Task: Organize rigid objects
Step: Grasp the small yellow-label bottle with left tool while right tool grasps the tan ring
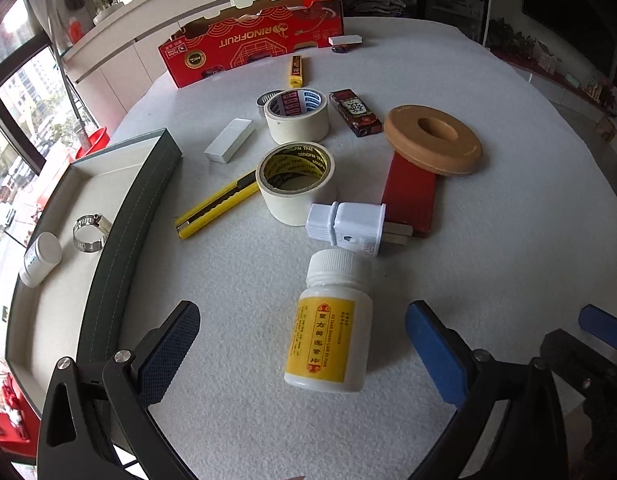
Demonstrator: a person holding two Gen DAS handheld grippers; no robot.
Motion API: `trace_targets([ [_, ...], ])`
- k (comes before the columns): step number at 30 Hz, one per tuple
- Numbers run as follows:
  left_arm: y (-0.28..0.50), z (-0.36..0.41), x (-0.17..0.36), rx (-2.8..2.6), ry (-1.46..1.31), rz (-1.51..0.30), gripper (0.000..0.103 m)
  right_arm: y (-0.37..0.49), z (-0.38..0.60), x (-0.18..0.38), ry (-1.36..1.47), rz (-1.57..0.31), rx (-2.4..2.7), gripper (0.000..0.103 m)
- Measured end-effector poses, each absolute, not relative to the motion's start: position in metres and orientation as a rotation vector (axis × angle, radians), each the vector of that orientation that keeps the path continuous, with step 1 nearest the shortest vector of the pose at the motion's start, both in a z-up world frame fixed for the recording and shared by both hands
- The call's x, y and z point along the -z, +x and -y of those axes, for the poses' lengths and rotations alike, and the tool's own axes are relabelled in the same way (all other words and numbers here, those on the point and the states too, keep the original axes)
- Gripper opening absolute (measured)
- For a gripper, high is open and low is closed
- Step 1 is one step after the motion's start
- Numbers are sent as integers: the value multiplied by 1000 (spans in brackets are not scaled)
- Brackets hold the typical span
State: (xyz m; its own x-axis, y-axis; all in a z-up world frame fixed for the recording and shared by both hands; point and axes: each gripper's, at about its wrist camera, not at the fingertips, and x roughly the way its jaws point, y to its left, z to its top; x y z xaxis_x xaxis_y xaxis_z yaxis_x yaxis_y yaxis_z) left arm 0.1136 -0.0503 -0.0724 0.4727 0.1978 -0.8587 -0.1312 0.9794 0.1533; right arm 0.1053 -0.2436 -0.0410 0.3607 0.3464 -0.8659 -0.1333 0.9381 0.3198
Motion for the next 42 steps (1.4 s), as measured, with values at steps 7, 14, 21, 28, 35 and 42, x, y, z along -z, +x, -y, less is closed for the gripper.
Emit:
trace_targets([
  [7, 117, 7, 82, -272, -38, -1070, 103, 129, 233, 43, 170, -1161, -325, 87],
  [14, 123, 21, 82, -283, -11, -1032, 103, 189, 197, 33, 107, -1112, -344, 87],
  [21, 122, 5, 85, -256, -152, -1023, 103, 238, 160, 38, 23, -1111, -362, 87],
  [28, 119, 7, 83, -256, -152, -997, 103, 251, 142, 54, -59, -1120, -347, 90],
  [35, 121, 7, 83, -270, -163, -1002, 103, 253, 130, 56, -163, -1106, -327, 88],
  [42, 121, 16, 72, -194, -124, -999, 44, 246, 154, 45, -77, -1098, -300, 88],
])
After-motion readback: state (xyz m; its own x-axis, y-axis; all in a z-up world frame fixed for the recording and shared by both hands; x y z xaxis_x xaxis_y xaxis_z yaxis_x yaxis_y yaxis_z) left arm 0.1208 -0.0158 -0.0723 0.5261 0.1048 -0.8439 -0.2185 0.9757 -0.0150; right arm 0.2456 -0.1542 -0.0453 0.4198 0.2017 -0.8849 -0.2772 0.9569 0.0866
